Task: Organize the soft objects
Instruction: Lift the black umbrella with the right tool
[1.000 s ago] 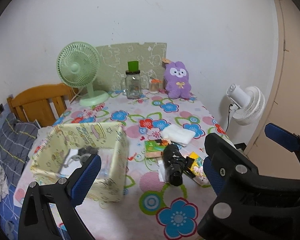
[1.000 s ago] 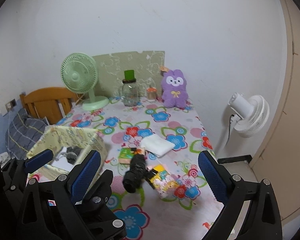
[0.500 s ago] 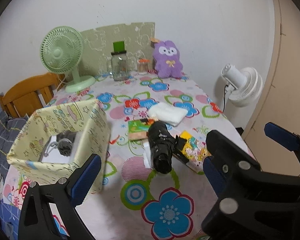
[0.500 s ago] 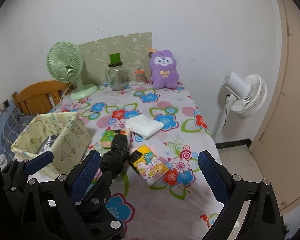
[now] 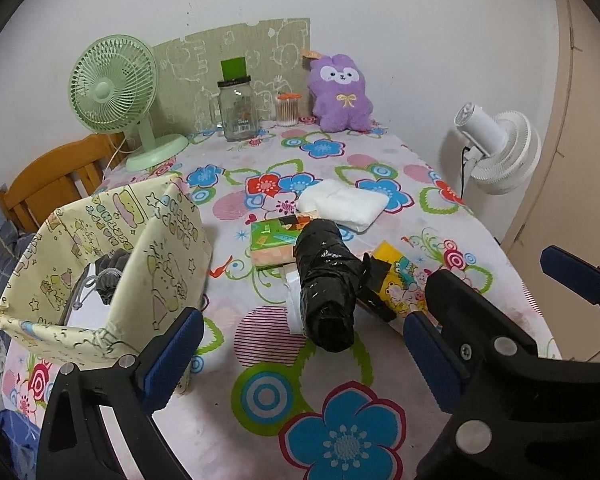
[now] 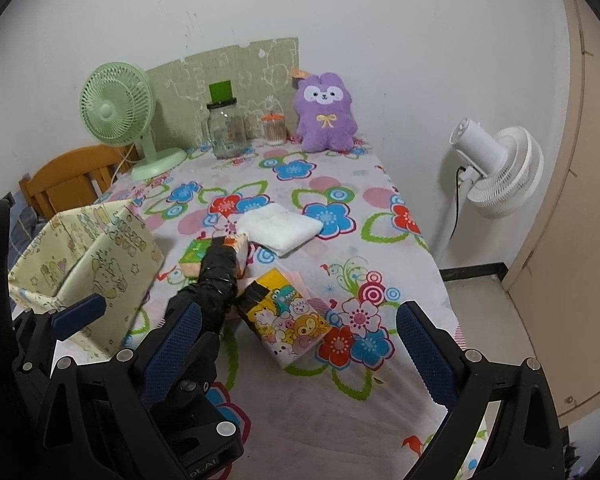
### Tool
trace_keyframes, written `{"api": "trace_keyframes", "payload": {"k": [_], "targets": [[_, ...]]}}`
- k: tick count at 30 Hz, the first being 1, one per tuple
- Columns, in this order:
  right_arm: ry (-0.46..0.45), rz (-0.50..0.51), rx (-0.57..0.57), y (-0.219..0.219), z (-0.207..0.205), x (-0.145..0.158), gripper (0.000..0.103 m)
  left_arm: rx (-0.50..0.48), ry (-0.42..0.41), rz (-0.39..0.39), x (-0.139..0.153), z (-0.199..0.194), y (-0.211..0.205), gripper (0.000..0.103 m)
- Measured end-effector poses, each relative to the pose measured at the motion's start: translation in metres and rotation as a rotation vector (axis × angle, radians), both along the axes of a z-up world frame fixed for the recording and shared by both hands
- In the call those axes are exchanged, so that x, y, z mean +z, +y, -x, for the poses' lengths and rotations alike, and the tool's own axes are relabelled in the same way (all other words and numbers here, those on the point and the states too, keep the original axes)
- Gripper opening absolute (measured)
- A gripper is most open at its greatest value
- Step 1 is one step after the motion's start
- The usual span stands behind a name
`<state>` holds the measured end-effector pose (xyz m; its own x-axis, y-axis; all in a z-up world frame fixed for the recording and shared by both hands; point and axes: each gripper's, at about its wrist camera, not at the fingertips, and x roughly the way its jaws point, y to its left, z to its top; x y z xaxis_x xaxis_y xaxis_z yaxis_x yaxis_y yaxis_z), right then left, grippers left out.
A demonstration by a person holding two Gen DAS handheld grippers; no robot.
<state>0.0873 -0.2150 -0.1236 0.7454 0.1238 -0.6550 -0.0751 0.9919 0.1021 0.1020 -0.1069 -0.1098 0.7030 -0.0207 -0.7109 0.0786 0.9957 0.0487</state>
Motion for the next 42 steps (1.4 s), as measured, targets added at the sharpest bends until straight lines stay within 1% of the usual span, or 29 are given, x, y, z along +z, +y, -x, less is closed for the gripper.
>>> {"api": "trace_keyframes", "payload": {"k": [5,7,12,20,21,22,24,26,27,35,42], "targets": [[0.033,-0.013,-0.009,-0.005,-0.011,-0.011,0.100,0.010,0.032,-0.008,-0.010,-0.011,-0.002,0.099],[0.047,-0.013,-0.008,-0.006,-0.015,-0.015,0.100,0.011,0.051,-0.006,-0.015,-0.016,-0.002,0.094],[0.073,-0.011,-0.003,-0.006,-0.025,-0.024,0.100,0.035,0.080,-0.024,-0.024,-0.026,-0.002,0.089],[0.115,-0.017,-0.004,-0.003,-0.040,-0.035,0.100,0.027,0.110,-0.032,-0.034,-0.038,-0.003,0.067],[0.117,-0.015,-0.002,-0.003,-0.041,-0.036,0.100,0.035,0.115,-0.039,-0.035,-0.040,-0.002,0.061],[0.118,-0.012,0.002,-0.001,-0.042,-0.037,0.100,0.042,0.115,-0.043,-0.036,-0.040,-0.001,0.052],[0.125,-0.009,0.016,0.001,-0.044,-0.039,0.100,0.050,0.129,-0.040,-0.039,-0.042,0.002,0.043],[0.132,-0.017,0.031,0.004,-0.048,-0.041,0.100,0.045,0.140,-0.025,-0.040,-0.043,0.004,0.040],[0.137,-0.023,0.037,0.005,-0.050,-0.042,0.100,0.040,0.139,-0.023,-0.040,-0.042,0.004,0.036],[0.170,-0.028,0.058,0.015,-0.062,-0.053,0.100,0.012,0.145,-0.022,-0.042,-0.042,0.003,0.030],[0.213,-0.071,0.046,0.017,-0.071,-0.064,0.100,-0.003,0.153,0.002,-0.044,-0.044,0.005,0.026]]}}
